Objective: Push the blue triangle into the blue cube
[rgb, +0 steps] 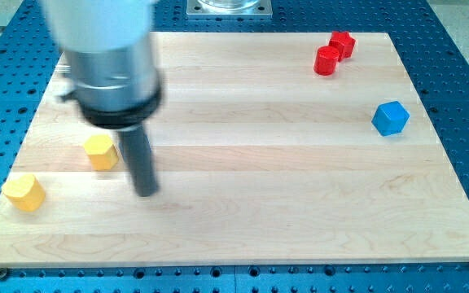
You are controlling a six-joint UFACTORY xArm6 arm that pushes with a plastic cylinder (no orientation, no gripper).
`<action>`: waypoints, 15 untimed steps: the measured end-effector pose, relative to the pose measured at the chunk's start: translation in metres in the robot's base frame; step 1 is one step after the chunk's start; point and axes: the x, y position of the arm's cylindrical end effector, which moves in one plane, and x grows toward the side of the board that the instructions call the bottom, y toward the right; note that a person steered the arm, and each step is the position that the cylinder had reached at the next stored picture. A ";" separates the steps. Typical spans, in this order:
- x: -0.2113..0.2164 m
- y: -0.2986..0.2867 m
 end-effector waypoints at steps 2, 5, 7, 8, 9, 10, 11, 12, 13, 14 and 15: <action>-0.107 0.024; -0.069 0.091; -0.004 0.068; -0.022 0.155; -0.055 0.234; -0.034 0.142; -0.049 0.154; -0.088 0.239; -0.069 0.155; -0.133 0.220; -0.149 0.303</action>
